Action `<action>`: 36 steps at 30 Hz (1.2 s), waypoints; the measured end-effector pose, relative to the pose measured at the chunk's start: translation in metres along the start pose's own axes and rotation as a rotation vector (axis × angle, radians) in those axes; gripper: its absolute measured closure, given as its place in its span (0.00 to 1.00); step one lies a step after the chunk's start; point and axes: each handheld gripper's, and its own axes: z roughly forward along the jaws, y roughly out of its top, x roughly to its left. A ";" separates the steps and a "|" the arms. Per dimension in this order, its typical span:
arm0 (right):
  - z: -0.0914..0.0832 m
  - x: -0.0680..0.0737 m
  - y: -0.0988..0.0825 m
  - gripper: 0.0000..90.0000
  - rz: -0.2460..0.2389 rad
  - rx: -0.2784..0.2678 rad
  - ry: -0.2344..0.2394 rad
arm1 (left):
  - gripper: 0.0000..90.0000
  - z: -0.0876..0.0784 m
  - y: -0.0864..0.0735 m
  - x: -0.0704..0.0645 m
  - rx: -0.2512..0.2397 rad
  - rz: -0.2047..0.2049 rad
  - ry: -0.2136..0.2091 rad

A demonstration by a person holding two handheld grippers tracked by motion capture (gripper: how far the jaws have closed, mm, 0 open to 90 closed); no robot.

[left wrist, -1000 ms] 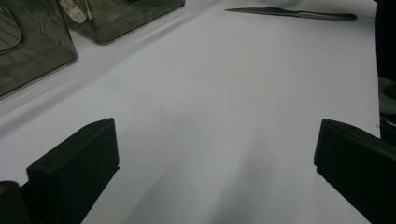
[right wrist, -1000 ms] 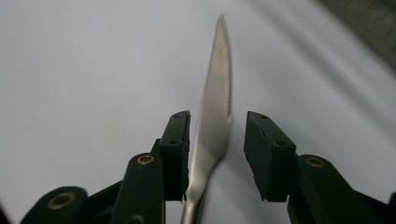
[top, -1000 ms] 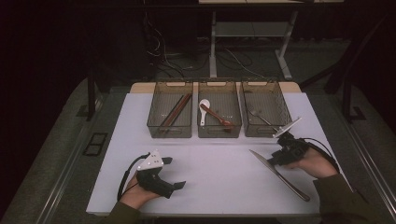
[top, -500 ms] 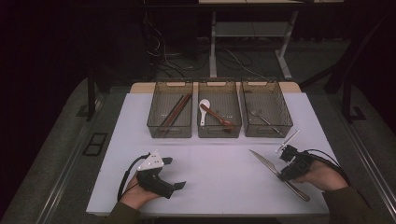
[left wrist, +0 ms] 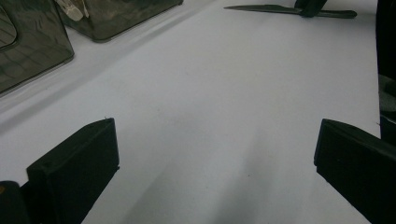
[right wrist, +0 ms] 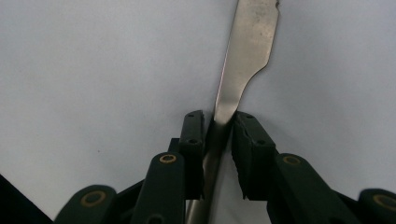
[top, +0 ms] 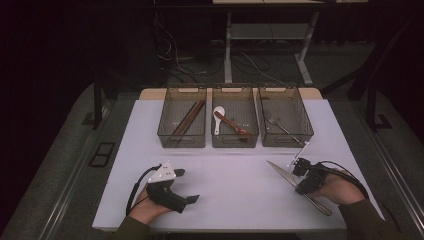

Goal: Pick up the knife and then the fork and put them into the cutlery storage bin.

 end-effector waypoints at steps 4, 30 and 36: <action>0.000 0.001 0.002 0.83 -0.030 0.020 -0.013 | 0.00 0.000 0.000 0.000 0.002 0.001 0.001; -0.020 -0.024 -0.009 0.89 0.010 -0.279 0.051 | 0.00 -0.001 0.000 0.001 -0.004 0.002 0.002; -0.027 -0.035 -0.016 0.89 0.045 -0.399 0.051 | 0.00 -0.001 0.000 0.001 -0.002 0.001 0.002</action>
